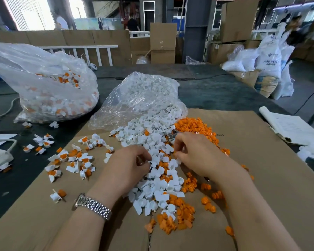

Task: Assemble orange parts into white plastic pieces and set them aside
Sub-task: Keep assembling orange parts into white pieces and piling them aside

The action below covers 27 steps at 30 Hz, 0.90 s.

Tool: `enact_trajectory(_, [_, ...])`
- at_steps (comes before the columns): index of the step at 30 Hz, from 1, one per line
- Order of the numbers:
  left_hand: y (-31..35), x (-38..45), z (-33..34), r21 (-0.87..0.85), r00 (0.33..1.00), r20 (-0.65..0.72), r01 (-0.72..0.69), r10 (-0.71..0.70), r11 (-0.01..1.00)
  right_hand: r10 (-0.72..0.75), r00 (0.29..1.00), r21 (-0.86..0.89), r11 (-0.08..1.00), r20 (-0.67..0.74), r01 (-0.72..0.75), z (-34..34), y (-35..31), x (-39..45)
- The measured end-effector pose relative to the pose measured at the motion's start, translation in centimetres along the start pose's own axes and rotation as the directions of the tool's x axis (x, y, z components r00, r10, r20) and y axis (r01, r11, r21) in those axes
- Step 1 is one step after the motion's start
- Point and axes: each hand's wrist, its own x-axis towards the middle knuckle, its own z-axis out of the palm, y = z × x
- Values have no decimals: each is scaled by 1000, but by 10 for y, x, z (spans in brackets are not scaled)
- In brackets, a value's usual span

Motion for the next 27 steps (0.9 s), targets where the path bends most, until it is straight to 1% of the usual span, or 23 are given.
enact_trajectory(2, [1, 0, 2, -70, 999, -48, 13, -16, 997, -7, 998, 35, 999, -70, 9, 2, -2, 2])
enact_trajectory(4, [2, 1, 1, -203, 994, -91, 34, -54, 979, 0, 994, 87, 996, -114, 10, 3, -5, 4])
enact_trajectory(7, [5, 0, -3, -420, 988, -120, 40, -99, 907, 40, 988, 262, 965, -150, 0, 2, -7, 3])
enact_trajectory(9, [8, -4, -6, -573, 985, -81, 78, -151, 816, 56, 988, 393, 920, -144, 5, -1, -8, 2])
enact_trajectory(12, [11, -8, -10, -715, 981, 36, 160, -193, 681, 65, 992, 553, 833, -110, 7, -3, -12, -1])
enact_trajectory(14, [12, -7, -12, -769, 977, 83, 187, -195, 611, 80, 993, 654, 756, -82, -7, -4, -14, -2])
enact_trajectory(15, [13, -7, -13, -783, 977, 94, 191, -191, 592, 84, 993, 687, 727, -78, -8, -4, -14, -2])
enact_trajectory(17, [13, -7, -13, -784, 980, 93, 182, -178, 593, 87, 992, 712, 702, -96, 7, -4, -15, -2])
enact_trajectory(19, [12, -6, -12, -771, 985, 72, 156, -160, 617, 70, 992, 713, 700, -108, 28, -4, -16, -2])
enact_trajectory(21, [11, -5, -10, -782, 987, 58, 137, -147, 608, 44, 994, 707, 706, -99, 39, -3, -18, -3])
enact_trajectory(24, [10, -4, -10, -821, 987, 93, 149, -128, 551, 10, 997, 675, 736, -78, 46, -2, -20, -3])
enact_trajectory(27, [9, -3, -11, -863, 987, 111, 154, -117, 481, -9, 998, 671, 739, -69, 53, -3, -20, -3])
